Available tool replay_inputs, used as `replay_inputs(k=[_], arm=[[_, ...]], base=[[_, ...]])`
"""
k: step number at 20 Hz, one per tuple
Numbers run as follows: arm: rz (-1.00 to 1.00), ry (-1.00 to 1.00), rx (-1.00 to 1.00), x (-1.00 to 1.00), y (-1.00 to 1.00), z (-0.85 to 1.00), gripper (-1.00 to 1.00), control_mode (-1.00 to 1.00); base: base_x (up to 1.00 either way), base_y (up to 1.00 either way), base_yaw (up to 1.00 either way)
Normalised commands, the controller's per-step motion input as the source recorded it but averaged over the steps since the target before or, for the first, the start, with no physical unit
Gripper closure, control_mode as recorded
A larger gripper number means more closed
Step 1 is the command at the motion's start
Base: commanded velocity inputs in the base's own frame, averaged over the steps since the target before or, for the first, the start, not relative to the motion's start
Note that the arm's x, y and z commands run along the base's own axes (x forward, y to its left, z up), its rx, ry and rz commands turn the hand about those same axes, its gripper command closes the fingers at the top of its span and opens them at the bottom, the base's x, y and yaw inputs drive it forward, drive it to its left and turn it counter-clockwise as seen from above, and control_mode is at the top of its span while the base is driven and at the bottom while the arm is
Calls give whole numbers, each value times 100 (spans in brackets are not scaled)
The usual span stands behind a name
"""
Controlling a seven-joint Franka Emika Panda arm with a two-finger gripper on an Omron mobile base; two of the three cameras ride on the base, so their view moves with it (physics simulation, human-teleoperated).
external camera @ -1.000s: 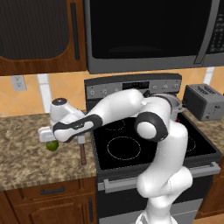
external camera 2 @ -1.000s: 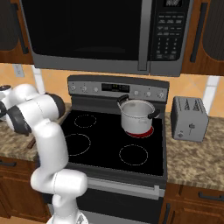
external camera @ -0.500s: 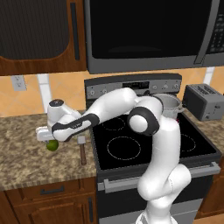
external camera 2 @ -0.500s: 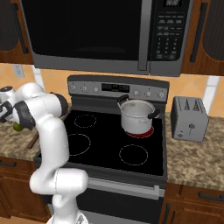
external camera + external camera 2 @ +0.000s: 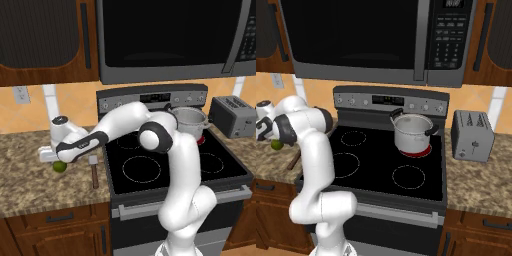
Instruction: Put the lime and garlic in the pot. Retrieve the spatula and lightly stir the vegetables in the pot.
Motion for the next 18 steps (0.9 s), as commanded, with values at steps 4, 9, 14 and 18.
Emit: replay_inputs(k=[4, 9, 14, 18], arm=[[0, 0, 0, 1, 3, -20, -100, -100], [0, 0, 0, 1, 4, -22, -100, -100], [0, 4, 0, 0, 0, -6, 100, -100], [-2, -2, -1, 1, -5, 7, 100, -100]], base=[[0, 0, 0], [0, 0, 0], [0, 0, 0], [0, 0, 0]])
